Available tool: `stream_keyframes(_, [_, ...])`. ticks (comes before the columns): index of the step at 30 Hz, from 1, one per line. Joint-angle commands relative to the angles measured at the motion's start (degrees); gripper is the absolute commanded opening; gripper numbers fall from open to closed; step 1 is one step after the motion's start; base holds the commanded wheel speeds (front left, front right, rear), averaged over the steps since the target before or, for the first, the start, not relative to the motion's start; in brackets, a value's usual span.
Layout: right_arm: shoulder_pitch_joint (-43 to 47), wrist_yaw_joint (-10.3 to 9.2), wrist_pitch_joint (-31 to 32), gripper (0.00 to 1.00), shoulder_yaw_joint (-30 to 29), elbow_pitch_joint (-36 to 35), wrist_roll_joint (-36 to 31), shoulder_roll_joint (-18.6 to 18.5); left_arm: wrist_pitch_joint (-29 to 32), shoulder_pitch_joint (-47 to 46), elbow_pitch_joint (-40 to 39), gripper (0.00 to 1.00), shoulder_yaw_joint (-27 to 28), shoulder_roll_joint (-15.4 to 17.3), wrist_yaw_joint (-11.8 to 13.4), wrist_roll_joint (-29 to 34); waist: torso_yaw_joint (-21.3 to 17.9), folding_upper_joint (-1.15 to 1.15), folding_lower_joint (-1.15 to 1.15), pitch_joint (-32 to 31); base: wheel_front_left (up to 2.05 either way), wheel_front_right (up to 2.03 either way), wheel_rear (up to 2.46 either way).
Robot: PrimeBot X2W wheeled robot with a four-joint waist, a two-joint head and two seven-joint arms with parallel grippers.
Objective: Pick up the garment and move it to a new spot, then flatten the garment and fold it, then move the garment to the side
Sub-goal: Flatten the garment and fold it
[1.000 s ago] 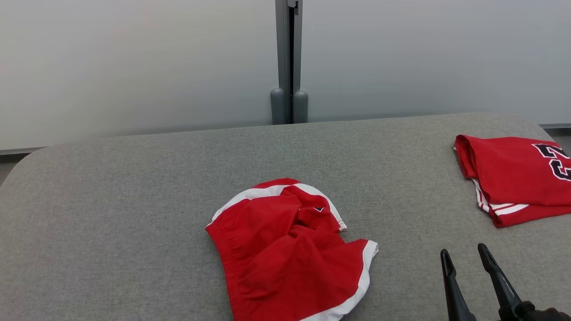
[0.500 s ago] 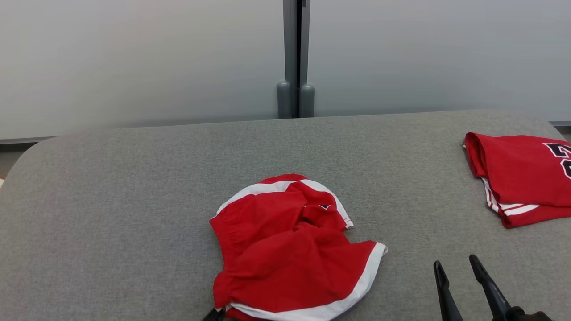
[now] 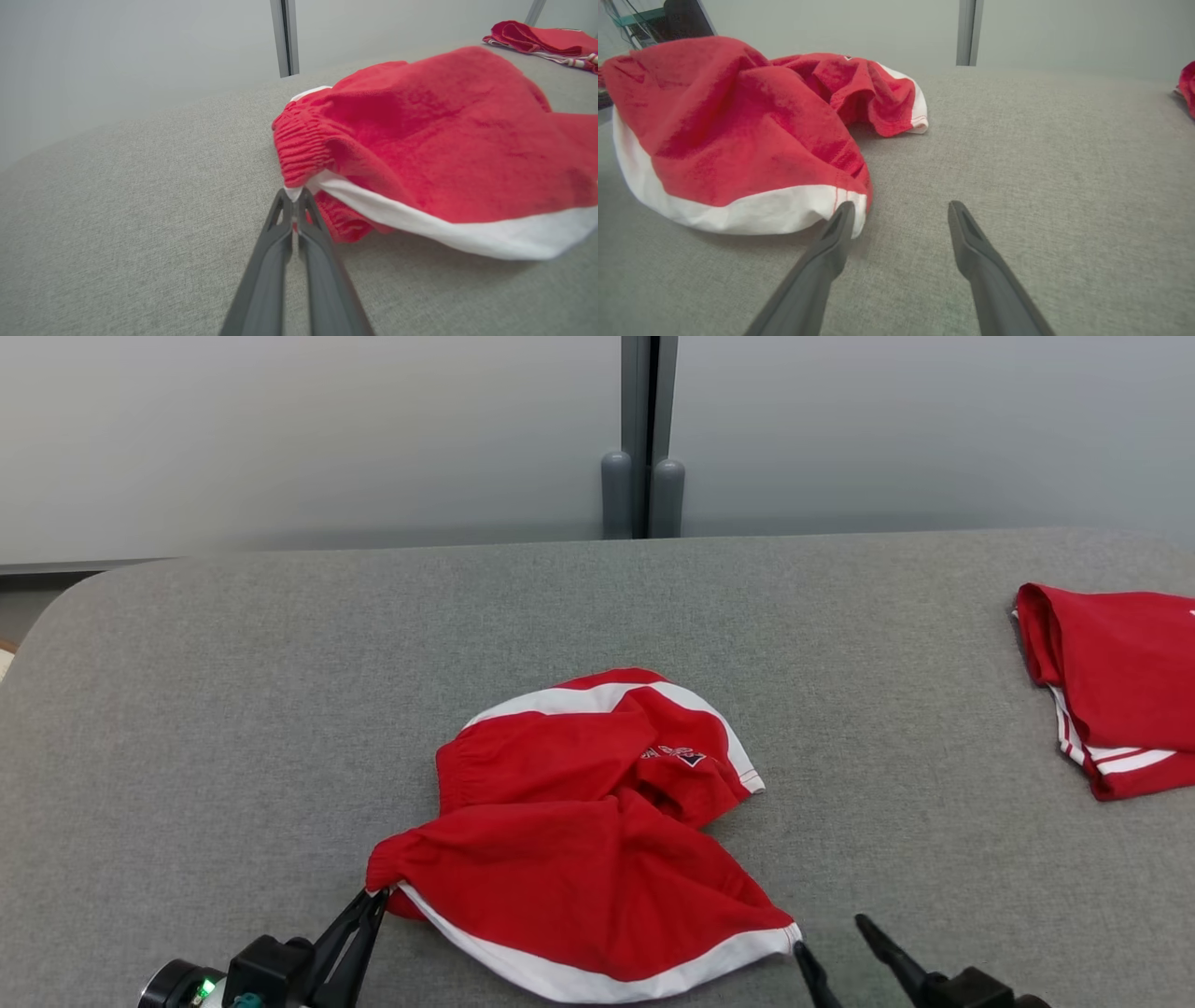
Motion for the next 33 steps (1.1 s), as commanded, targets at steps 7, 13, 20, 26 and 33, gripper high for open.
stream_keyframes(7, [-4.5,-0.01,0.0,1.0,10.6,3.3,6.9,-2.9,-0.1,-2.6,0.1,0.0,-0.1,-0.1,0.0,0.0,0.6,0.0,0.0,1.8,0.0,0.0,0.0])
stream_keyframes(13, [-5.4,-0.01,0.0,0.29,12.9,2.8,8.8,-4.0,-0.1,-2.8,0.3,0.0,-0.1,-0.6,0.0,0.1,0.7,0.0,0.0,2.3,0.0,0.0,0.0])
stream_keyframes(20, [-6.6,-0.01,0.0,0.0,12.7,0.7,10.8,-5.3,-0.1,-3.6,0.4,0.0,-0.3,-0.5,0.0,-0.7,0.5,0.0,0.0,2.0,0.0,0.0,0.0])
stream_keyframes(26, [-9.6,-0.01,0.0,0.0,1.4,-9.2,9.6,-10.0,2.9,-11.6,-4.2,0.0,-10.8,5.0,0.0,-9.8,-0.6,0.0,0.0,2.1,0.0,0.0,0.0])
stream_keyframes(33, [-27.0,-0.01,0.5,0.0,-3.4,-8.8,8.4,-19.3,24.1,-34.8,-17.2,0.0,-24.1,17.2,0.0,-33.1,-3.3,0.0,0.0,6.8,0.0,0.0,0.0])
